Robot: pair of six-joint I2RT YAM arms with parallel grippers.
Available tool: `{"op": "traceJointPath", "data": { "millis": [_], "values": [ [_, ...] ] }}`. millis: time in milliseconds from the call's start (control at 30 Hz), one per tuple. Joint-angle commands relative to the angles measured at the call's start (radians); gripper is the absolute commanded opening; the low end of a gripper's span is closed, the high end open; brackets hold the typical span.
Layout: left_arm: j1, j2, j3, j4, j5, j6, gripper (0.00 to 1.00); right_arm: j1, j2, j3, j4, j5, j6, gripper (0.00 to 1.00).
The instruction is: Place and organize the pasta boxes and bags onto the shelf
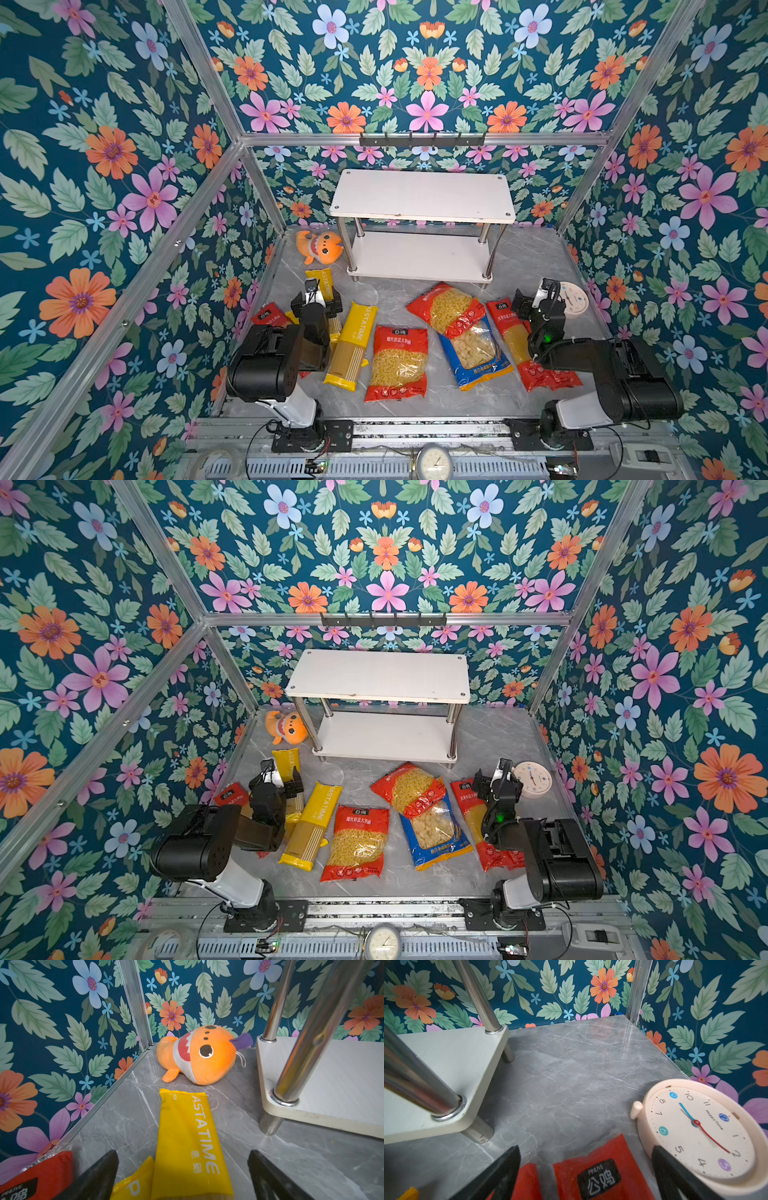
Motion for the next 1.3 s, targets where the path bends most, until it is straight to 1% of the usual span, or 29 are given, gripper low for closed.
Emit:
{"op": "traceJointPath", "data": {
  "millis": [0, 1267],
  "values": [
    [0.001, -0.001, 0.001, 0.017, 0.005, 0.002, 1.00, 0.000, 0.002, 0.005, 0.014, 0.003, -0.001, 0.99],
    [0.010, -0.002, 0.007, 0.006, 0.017, -0.003, 1.00, 0.003, 0.003, 0.003, 0.017, 0.006, -0.004, 0.99]
  ]
}}
